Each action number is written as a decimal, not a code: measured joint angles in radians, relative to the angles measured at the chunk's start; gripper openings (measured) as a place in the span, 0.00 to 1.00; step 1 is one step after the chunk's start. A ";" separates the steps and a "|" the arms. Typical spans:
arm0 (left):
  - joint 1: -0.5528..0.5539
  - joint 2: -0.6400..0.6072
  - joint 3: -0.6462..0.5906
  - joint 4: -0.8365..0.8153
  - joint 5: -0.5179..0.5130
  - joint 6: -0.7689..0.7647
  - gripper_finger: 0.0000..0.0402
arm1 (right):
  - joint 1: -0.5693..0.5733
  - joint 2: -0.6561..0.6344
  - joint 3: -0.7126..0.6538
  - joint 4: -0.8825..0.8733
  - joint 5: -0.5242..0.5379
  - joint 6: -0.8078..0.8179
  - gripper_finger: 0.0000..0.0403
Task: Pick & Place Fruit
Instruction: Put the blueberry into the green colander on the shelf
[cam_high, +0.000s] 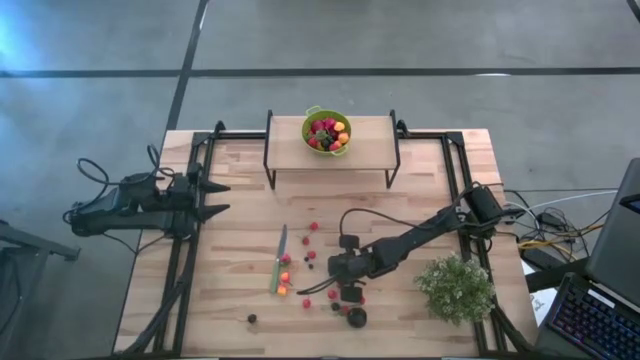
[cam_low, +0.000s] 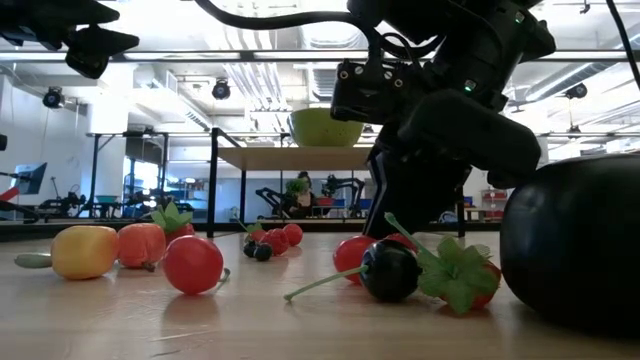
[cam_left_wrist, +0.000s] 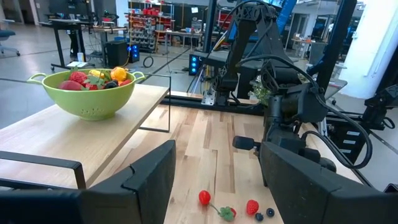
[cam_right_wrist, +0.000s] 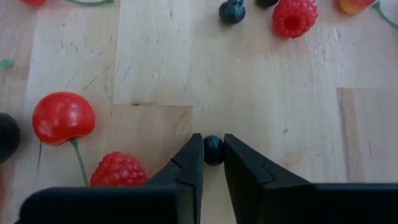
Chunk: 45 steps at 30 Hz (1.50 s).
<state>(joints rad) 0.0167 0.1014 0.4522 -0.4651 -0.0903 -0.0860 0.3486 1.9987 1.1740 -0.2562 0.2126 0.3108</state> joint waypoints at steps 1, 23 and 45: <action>0.000 0.000 0.000 0.000 0.000 0.000 0.60 | 0.000 -0.003 0.000 0.000 0.000 0.001 0.10; 0.000 0.000 0.000 0.000 0.000 0.000 0.60 | -0.004 -0.174 0.006 -0.033 -0.005 -0.040 0.10; 0.000 0.000 0.000 0.000 0.000 0.000 0.60 | -0.105 -0.263 0.036 -0.068 -0.012 -0.134 0.10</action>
<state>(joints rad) 0.0167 0.1017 0.4522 -0.4652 -0.0905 -0.0860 0.2436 1.7354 1.2101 -0.3246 0.2004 0.1764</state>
